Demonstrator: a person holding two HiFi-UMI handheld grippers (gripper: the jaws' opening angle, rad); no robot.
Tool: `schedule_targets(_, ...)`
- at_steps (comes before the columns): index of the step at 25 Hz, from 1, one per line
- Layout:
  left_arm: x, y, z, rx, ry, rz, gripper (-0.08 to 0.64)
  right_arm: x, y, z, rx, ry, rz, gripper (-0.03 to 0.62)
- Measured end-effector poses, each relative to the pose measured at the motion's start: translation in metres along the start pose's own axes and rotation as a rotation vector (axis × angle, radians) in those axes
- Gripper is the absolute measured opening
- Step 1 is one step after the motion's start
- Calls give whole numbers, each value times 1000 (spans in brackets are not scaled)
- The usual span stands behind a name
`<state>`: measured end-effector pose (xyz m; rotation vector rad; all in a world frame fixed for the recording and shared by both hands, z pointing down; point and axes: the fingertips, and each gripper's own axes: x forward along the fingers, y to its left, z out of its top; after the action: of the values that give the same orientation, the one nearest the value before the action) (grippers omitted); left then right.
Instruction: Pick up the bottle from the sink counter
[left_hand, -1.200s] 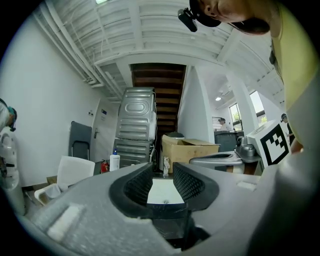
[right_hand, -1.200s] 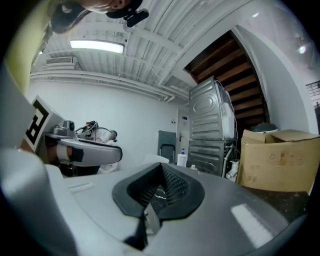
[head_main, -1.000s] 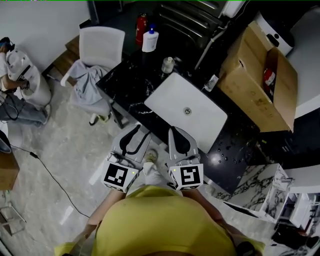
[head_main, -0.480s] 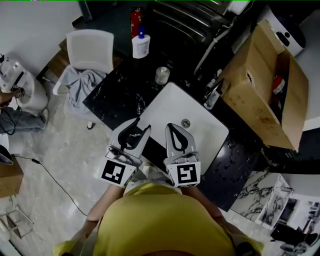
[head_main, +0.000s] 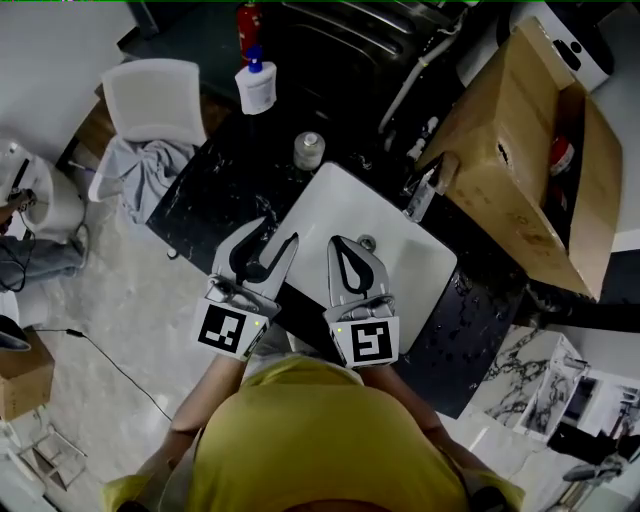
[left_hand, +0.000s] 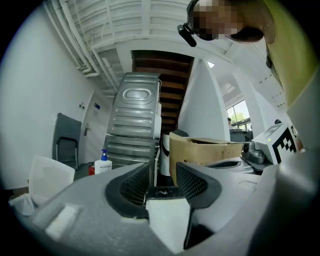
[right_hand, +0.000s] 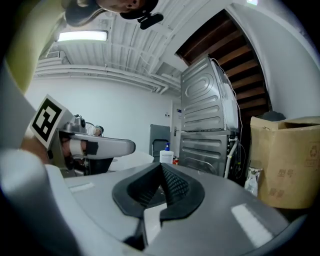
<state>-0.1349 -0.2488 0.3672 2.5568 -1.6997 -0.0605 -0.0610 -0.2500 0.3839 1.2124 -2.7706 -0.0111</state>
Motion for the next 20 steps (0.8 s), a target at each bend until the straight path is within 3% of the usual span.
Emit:
schedule_targets(9, 56, 26, -32, 15, 63, -115, 206, 35, -21, -11, -17, 3, -76, 0)
schedule_targets(20, 119, 66, -72, 15, 121, -159, 273, 67, -47, -35, -13, 33, -175, 0)
